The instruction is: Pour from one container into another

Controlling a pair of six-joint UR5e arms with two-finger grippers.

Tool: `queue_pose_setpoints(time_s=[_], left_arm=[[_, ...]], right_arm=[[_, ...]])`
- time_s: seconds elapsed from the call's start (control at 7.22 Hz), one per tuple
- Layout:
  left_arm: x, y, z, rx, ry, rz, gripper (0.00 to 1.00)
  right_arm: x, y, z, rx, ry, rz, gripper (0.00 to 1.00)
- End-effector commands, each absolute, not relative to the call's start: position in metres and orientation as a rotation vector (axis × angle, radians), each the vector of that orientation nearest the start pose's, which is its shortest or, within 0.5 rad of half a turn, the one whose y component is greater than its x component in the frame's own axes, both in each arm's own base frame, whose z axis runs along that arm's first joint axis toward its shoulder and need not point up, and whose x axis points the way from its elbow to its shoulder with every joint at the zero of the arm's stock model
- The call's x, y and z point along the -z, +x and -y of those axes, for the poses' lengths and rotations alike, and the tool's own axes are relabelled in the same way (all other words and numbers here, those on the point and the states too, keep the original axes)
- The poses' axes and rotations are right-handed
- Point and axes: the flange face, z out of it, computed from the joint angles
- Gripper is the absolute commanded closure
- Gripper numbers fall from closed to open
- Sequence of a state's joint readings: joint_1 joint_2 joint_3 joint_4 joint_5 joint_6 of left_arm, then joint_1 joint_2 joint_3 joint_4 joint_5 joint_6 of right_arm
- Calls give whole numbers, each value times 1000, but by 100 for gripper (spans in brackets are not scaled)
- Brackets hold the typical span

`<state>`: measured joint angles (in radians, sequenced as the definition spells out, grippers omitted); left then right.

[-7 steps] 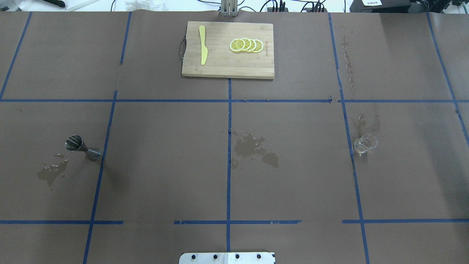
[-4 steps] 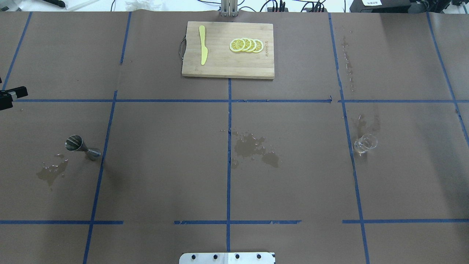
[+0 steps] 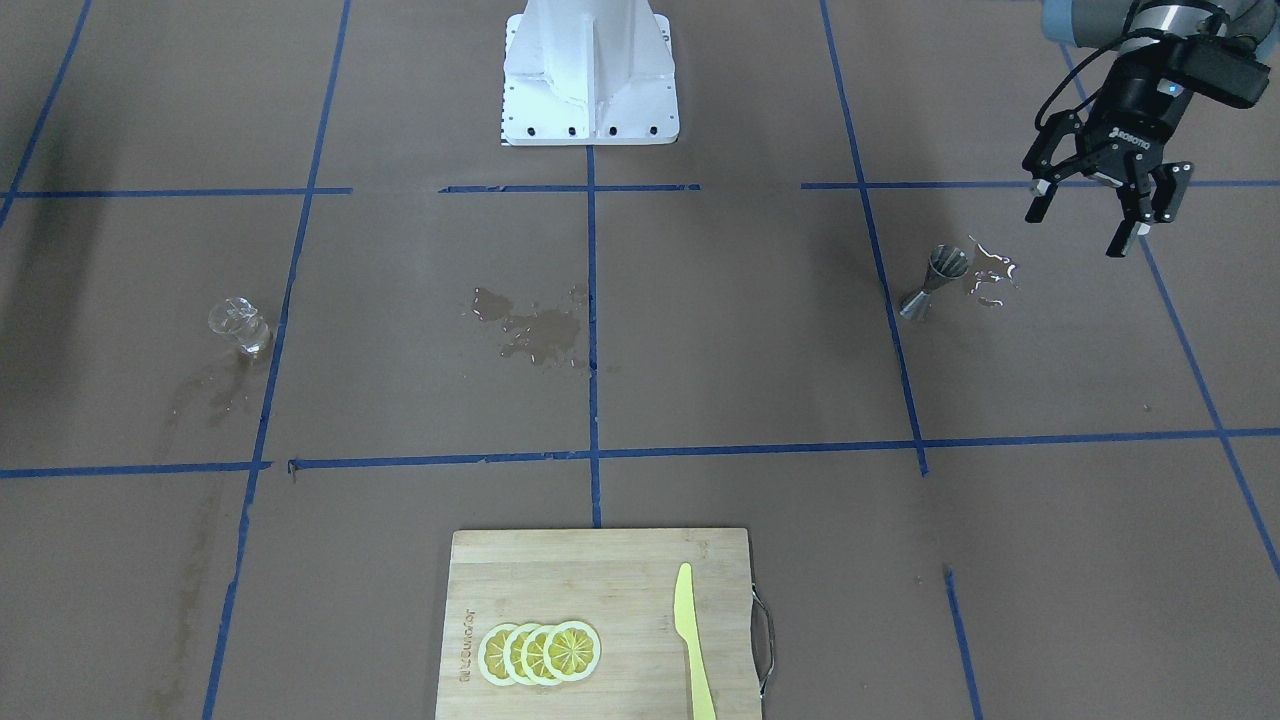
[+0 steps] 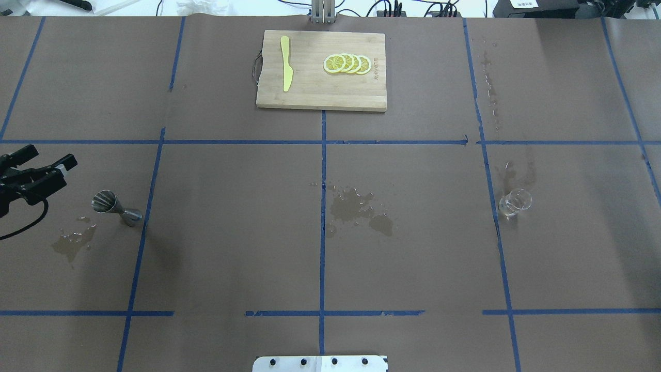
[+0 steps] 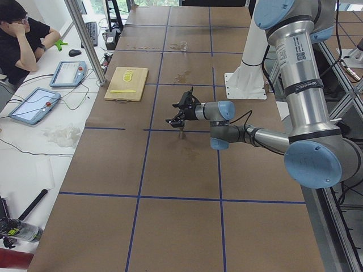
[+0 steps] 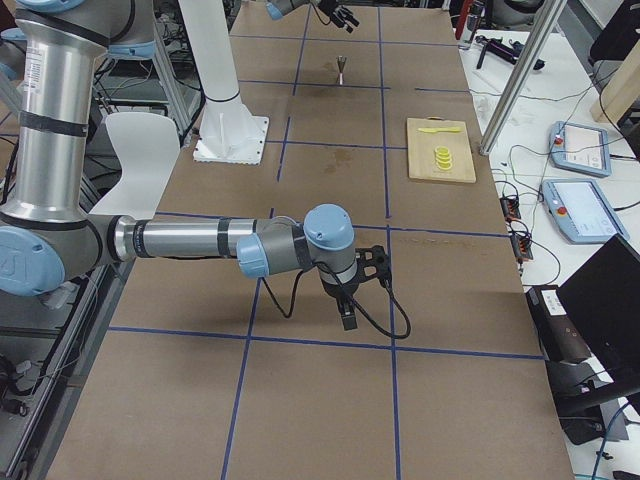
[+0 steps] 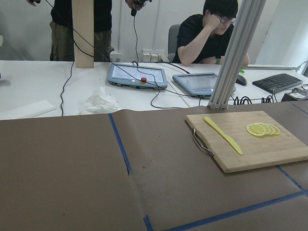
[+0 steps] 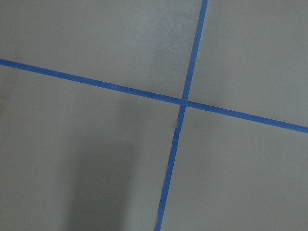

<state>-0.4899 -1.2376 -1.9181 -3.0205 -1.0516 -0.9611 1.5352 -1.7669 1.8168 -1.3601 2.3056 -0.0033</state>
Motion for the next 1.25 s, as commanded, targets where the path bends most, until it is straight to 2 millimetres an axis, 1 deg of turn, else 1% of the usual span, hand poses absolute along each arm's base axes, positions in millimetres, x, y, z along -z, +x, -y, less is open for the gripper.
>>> queue_pose_setpoints(time_s=[0.0,0.14,0.28,0.42,0.55,0.69,0.83,0.97,1.11], left_arm=[[-493,258,297,365,1179,-886,0],[-502,272,284,376,1210,-850,0],[-512,277,280,383,1231,-817,0],[-510,282,276,394,1249,-807,0],[-509,295,272,391,1252,-815,0],[-509,318,271,390,1251,-829,0],[-509,347,271,395,1255,-838,0],[-510,355,269,391,1252,-843,0],[-511,355,269,388,1251,-841,0]], right_arm=[[-606,52,426,132,237,735,0],[-606,52,426,132,237,735,0],[-607,52,425,131,233,735,0],[-606,52,426,132,236,735,0],[-606,52,426,132,236,735,0],[-607,52,426,131,234,735,0],[-606,52,426,132,236,735,0],[-605,51,428,132,237,735,0],[-605,51,428,133,239,735,0]])
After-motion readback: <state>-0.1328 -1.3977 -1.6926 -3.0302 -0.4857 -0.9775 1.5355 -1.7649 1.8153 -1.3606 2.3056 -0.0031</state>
